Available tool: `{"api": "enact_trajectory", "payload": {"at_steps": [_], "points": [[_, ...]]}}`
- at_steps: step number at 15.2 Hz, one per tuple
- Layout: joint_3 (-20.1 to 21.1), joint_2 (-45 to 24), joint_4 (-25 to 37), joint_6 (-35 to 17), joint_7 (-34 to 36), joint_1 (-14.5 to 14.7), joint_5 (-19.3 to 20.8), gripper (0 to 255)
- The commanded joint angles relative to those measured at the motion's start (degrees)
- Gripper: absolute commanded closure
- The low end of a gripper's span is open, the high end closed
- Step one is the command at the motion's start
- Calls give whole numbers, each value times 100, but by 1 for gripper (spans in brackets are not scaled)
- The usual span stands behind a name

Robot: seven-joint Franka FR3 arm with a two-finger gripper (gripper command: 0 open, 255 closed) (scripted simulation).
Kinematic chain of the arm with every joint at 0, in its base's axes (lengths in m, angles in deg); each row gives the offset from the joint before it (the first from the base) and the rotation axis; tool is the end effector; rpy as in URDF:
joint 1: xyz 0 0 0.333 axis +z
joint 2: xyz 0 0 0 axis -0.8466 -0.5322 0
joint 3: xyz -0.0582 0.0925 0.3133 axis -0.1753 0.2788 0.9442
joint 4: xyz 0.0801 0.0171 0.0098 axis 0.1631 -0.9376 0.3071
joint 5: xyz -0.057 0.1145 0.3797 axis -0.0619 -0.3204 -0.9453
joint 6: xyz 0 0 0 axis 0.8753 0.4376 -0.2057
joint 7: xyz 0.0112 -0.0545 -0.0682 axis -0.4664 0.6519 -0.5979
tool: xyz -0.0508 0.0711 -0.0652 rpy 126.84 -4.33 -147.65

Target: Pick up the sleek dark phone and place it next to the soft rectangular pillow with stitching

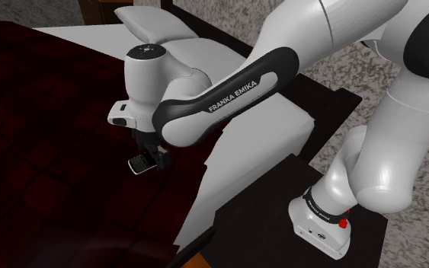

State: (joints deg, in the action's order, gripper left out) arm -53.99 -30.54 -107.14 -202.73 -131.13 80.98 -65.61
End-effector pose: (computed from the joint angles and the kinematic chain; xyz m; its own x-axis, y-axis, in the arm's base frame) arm 0.4640 0.3568 0.3391 -0.0310 0.9992 0.0271 0.9979 0.0294 0.0575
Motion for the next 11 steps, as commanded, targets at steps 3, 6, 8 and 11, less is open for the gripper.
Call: {"api": "enact_trajectory", "payload": {"at_steps": [3,6,8,11], "points": [[0,-3,-2,-6,1,0,2,0],[0,-2,-2,-5,1,0,1,255],[0,-1,-2,-4,1,0,1,255],[0,5,-8,-5,0,0,-1,255]]}}
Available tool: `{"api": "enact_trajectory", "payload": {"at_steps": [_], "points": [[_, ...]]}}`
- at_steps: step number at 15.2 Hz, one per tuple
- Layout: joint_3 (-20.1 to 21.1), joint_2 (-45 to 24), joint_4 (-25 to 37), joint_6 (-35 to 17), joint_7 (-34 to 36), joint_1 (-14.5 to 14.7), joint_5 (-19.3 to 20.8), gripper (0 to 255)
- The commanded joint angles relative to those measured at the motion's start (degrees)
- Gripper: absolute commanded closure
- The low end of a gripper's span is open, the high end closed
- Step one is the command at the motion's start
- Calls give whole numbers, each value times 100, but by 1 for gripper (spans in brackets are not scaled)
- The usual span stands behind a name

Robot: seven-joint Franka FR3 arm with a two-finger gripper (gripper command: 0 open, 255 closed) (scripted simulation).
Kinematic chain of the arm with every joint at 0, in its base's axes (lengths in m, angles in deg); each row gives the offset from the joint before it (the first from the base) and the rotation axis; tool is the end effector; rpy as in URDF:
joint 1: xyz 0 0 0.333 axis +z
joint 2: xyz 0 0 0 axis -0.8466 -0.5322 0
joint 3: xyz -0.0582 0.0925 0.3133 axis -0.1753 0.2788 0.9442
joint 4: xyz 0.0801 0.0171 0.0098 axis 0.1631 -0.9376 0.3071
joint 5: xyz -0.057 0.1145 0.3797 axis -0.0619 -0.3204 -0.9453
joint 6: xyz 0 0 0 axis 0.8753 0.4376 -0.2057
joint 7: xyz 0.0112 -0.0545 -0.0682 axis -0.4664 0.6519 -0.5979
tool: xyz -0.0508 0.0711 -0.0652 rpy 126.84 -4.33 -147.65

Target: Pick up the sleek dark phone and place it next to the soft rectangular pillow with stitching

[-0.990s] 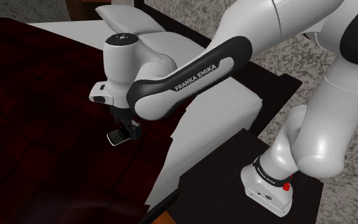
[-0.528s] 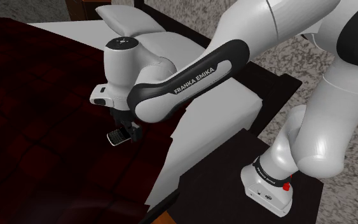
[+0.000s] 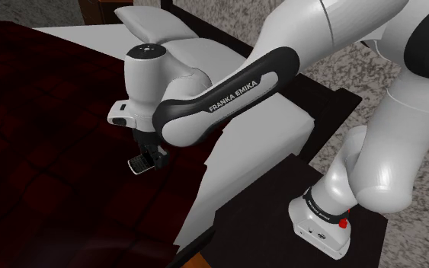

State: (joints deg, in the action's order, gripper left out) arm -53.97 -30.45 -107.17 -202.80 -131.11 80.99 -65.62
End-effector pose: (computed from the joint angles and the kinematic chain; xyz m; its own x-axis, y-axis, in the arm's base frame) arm 0.4638 0.3570 0.3398 -0.0311 0.9991 0.0284 0.9978 0.0294 0.0594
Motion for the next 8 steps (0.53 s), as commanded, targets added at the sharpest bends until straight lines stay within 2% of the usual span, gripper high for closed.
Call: {"api": "enact_trajectory", "payload": {"at_steps": [1,8], "points": [[-1,-4,-7,2,1,-1,1,255],[23,214,131,348,-71,-21,-96,255]]}}
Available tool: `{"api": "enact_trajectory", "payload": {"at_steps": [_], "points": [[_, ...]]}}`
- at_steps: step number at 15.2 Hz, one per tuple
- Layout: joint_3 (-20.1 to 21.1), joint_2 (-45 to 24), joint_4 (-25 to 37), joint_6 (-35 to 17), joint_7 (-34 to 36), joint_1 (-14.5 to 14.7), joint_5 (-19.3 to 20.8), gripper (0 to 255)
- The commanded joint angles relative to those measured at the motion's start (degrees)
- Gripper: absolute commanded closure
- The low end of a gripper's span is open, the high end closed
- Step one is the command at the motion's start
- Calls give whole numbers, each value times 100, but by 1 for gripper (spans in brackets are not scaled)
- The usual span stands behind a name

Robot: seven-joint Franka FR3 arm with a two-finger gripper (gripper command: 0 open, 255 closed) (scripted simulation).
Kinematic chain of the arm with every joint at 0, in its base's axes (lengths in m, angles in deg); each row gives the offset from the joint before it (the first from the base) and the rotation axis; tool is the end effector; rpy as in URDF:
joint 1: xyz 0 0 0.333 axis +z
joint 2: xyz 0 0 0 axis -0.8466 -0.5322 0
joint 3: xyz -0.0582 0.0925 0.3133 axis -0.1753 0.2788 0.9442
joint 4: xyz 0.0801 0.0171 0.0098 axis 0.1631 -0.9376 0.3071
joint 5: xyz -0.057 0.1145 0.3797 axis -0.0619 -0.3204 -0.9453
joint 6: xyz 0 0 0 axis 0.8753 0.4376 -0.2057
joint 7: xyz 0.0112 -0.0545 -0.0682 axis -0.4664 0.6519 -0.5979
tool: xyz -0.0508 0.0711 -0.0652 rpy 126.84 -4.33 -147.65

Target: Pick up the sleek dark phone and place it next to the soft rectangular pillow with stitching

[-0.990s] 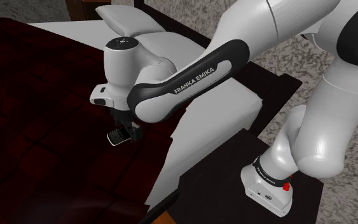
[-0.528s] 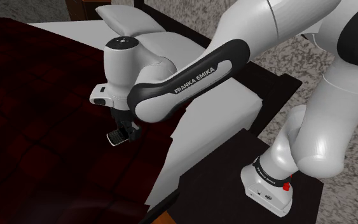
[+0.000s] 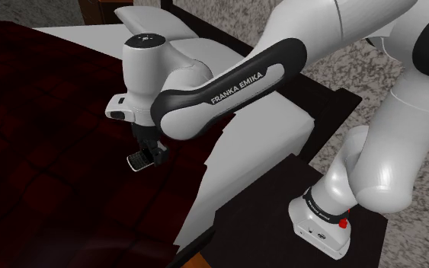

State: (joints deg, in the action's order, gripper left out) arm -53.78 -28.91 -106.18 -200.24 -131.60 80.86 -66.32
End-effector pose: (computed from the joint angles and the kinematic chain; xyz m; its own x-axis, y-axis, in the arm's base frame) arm 0.4637 0.3572 0.3586 -0.0312 0.9991 0.0274 0.9979 0.0295 0.0580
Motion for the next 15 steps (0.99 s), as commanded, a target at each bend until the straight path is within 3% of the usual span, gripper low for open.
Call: {"api": "enact_trajectory", "payload": {"at_steps": [1,15], "points": [[8,101,63,162,-35,-11,-44,255],[32,573,614,1166,-173,-39,-232,255]]}}
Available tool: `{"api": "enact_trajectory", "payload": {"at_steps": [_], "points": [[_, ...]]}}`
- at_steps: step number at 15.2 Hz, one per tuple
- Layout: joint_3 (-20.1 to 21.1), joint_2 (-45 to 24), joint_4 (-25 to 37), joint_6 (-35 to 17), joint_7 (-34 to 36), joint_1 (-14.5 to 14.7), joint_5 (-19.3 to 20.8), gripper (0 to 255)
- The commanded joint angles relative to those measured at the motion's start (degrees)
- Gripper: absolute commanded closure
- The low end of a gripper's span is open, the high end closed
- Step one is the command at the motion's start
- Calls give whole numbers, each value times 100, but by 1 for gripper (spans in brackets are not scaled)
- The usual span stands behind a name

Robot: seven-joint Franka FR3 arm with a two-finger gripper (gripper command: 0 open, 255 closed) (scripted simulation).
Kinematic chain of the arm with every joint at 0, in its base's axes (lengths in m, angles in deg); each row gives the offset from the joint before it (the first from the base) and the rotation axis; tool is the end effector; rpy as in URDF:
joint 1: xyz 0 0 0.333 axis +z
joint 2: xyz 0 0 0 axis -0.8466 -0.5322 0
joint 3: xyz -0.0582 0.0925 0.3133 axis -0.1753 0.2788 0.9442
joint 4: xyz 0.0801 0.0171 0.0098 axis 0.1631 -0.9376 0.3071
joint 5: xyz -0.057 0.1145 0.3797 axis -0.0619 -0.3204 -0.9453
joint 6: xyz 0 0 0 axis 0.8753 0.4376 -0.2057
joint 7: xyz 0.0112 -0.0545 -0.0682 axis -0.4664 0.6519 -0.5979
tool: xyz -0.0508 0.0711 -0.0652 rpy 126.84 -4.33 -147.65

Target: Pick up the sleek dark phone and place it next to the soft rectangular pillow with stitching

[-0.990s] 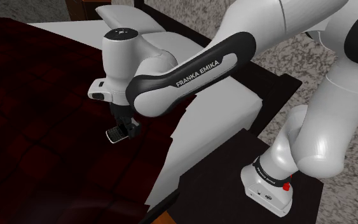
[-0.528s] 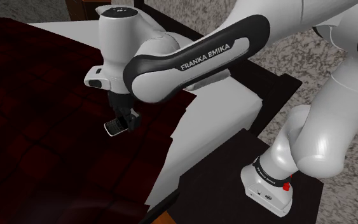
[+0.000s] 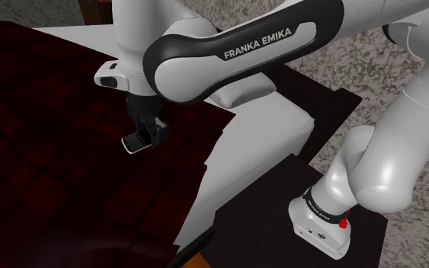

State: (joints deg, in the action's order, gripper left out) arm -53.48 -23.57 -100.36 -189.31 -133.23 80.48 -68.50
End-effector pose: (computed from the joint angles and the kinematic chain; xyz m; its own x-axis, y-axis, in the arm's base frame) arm 0.4639 0.3569 0.4408 -0.0308 0.9992 0.0273 0.9979 0.0292 0.0580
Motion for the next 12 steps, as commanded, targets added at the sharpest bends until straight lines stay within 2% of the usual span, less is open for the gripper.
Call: {"api": "enact_trajectory", "payload": {"at_steps": [1,12], "points": [[1,65,81,145,-16,-3,-24,255],[1,263,705,959,-72,-12,-94,255]]}}
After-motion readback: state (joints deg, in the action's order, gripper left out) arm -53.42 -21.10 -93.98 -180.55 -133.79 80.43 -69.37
